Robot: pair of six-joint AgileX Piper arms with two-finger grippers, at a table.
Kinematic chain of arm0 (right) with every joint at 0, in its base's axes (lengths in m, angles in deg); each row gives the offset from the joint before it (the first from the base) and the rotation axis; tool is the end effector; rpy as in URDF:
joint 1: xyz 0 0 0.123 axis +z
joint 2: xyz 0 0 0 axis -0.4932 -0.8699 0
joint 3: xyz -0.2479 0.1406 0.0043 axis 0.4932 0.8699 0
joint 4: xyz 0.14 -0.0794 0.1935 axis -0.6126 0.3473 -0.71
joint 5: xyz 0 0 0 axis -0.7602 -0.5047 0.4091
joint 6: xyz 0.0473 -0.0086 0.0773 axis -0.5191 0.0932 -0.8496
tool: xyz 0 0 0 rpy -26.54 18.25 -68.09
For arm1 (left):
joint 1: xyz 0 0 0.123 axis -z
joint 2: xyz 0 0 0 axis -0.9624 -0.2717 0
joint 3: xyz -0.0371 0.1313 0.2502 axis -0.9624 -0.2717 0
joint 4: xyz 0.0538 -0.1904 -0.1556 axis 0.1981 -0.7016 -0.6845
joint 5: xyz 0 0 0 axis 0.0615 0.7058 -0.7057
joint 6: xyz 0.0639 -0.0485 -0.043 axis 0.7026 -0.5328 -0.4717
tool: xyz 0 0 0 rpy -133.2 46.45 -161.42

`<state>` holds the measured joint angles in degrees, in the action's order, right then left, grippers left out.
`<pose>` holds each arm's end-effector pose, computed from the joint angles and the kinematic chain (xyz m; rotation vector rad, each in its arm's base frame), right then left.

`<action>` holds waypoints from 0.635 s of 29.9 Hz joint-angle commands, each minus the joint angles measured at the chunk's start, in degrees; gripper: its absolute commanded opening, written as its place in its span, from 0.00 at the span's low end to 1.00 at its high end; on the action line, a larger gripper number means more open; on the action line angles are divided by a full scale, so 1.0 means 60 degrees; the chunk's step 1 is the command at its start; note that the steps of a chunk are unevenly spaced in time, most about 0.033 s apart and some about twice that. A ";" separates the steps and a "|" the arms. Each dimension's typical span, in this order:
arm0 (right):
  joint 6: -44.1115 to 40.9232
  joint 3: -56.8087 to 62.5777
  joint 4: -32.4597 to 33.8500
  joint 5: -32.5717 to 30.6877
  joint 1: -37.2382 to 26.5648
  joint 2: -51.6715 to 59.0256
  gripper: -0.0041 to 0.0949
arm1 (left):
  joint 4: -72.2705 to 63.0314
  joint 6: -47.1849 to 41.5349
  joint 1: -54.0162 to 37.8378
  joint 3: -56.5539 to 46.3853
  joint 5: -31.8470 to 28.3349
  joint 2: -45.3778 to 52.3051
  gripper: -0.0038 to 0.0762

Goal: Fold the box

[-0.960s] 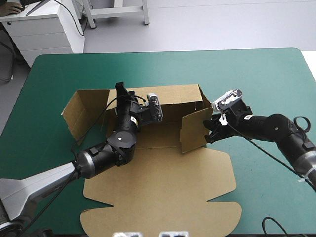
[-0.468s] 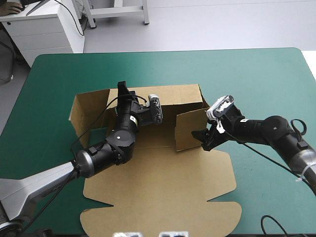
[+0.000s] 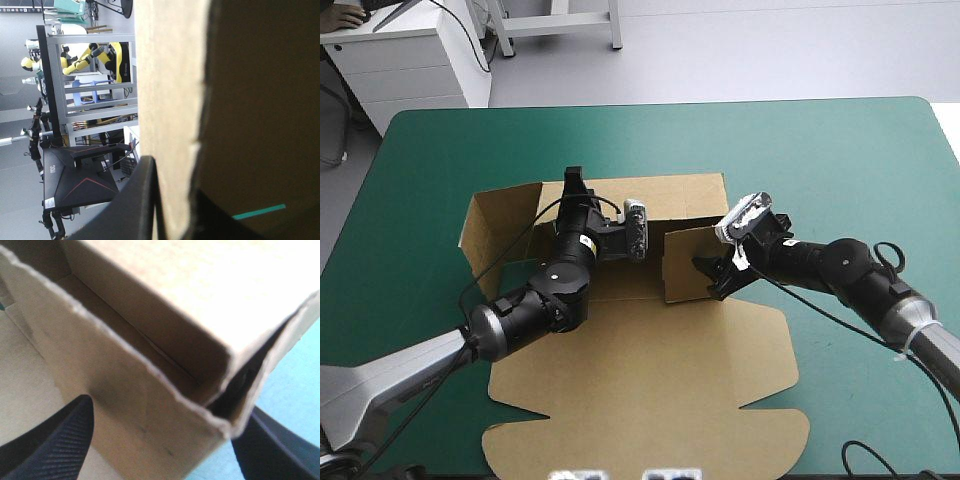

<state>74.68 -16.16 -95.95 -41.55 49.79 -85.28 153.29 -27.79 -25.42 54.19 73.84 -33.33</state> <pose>0.2586 0.1298 0.2756 -0.9248 1.9808 0.4081 0.2563 -0.2049 0.2943 1.5184 1.4820 0.8978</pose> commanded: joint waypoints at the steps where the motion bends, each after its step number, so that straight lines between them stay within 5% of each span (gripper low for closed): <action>1: 0.0122 -0.0274 -0.0305 0.0657 0.0149 0.0243 0.75 | -0.1082 0.0150 0.0073 0.0047 -0.0624 0.0164 0.07; 6: 0.0061 -0.0274 -0.0305 0.0634 0.0149 0.0225 0.71 | -0.1586 0.0725 0.0073 0.0047 -0.0787 0.0164 0.07; 15: 0.0015 -0.0274 -0.0305 0.0267 0.0149 0.0225 0.18 | -0.1593 0.0726 0.0073 0.0047 -0.0962 0.0164 0.07; 19: 0.0015 -0.0274 -0.0305 0.0003 0.0149 0.0225 0.02 | -0.1593 0.0726 0.0073 0.0047 -0.1082 0.0164 0.07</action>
<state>73.34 -16.16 -96.15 -36.79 50.11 -85.53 149.98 -22.71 -25.49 54.29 73.15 -32.83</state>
